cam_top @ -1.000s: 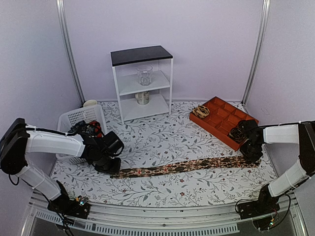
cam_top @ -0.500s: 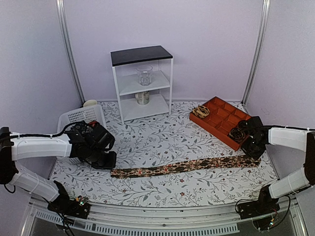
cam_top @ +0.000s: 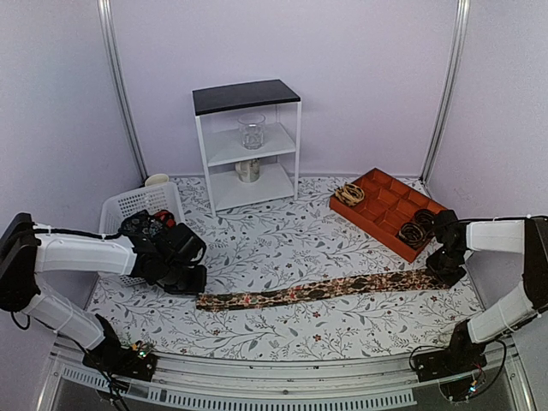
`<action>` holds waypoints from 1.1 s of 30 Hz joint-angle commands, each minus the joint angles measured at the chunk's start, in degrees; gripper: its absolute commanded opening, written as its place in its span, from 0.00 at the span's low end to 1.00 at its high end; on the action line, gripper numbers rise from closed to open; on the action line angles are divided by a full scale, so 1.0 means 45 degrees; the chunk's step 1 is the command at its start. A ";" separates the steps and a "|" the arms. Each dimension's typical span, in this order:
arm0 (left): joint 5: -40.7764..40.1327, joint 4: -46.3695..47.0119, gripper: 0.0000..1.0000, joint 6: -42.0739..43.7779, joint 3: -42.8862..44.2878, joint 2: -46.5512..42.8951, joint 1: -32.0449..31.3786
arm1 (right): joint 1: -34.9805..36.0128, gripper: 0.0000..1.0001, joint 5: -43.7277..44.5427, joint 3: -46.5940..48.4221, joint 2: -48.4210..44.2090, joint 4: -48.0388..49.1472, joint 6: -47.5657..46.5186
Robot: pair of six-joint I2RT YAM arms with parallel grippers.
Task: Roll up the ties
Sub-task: Adjust the tie at the center of the board, then roll the tie at the center of the board.
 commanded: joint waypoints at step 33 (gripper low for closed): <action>0.2189 0.0290 0.00 -0.1536 -0.1862 -0.1897 0.0107 | 0.9999 0.00 -0.6865 0.2080 0.1412 0.8784 -0.2380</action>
